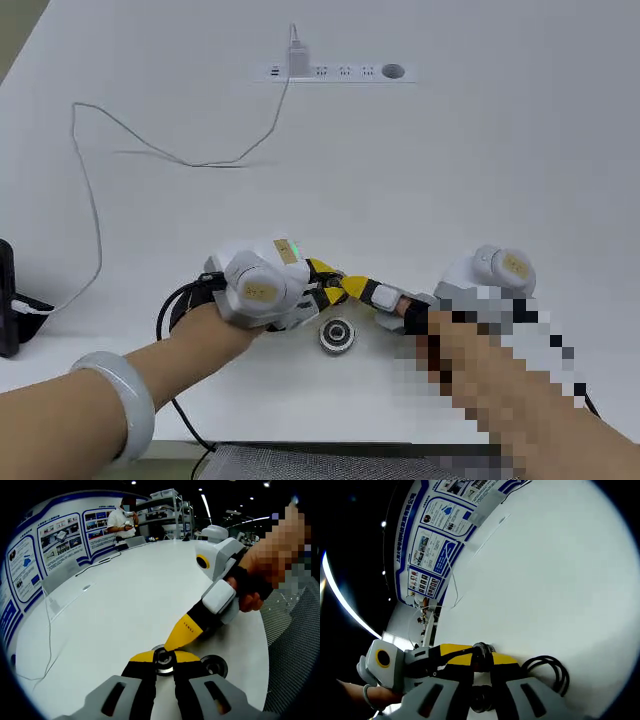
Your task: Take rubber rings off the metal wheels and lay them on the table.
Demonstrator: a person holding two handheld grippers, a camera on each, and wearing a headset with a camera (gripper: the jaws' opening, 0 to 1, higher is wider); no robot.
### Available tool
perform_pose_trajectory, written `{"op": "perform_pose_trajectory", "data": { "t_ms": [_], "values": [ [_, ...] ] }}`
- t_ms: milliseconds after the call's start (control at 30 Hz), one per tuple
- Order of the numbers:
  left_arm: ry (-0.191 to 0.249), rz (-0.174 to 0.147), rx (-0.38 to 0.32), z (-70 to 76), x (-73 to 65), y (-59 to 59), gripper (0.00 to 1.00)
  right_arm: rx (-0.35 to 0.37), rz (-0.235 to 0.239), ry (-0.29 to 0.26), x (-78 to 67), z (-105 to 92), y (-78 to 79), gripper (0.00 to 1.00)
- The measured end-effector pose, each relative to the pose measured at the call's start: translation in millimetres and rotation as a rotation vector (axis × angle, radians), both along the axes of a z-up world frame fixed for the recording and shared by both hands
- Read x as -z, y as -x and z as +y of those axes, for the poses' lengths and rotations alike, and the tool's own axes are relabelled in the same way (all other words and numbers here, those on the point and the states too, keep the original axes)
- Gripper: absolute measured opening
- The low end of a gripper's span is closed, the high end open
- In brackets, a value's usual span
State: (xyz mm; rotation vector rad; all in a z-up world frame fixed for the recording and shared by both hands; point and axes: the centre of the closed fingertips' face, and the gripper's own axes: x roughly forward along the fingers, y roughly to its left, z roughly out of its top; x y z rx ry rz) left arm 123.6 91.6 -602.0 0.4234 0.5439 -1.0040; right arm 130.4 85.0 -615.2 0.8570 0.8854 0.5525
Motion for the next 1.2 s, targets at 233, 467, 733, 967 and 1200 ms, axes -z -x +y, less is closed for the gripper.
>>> {"op": "perform_pose_trajectory", "data": {
  "t_ms": [233,467,733,967,1200],
  "values": [
    [-0.002,-0.002,0.003,0.1,0.1,0.5,0.12,-0.016,0.002,-0.03,-4.1,0.0,-1.3,0.17],
    [0.0,-0.003,0.003,0.5,0.2,0.6,0.12,-0.058,-0.031,0.046,-0.8,-5.6,-0.5,0.07],
    [0.002,-0.002,0.001,0.0,-0.5,1.1,0.12,-0.086,-0.003,0.024,3.0,-3.4,-2.1,0.09],
    [0.0,-0.001,0.001,-0.3,-0.4,1.0,0.12,-0.112,0.009,0.025,-5.5,-0.2,3.9,0.08],
    [-0.002,-0.003,0.008,-1.4,-1.4,2.3,0.12,-0.135,-0.004,0.049,-7.2,-1.4,5.0,0.07]
  ]
}}
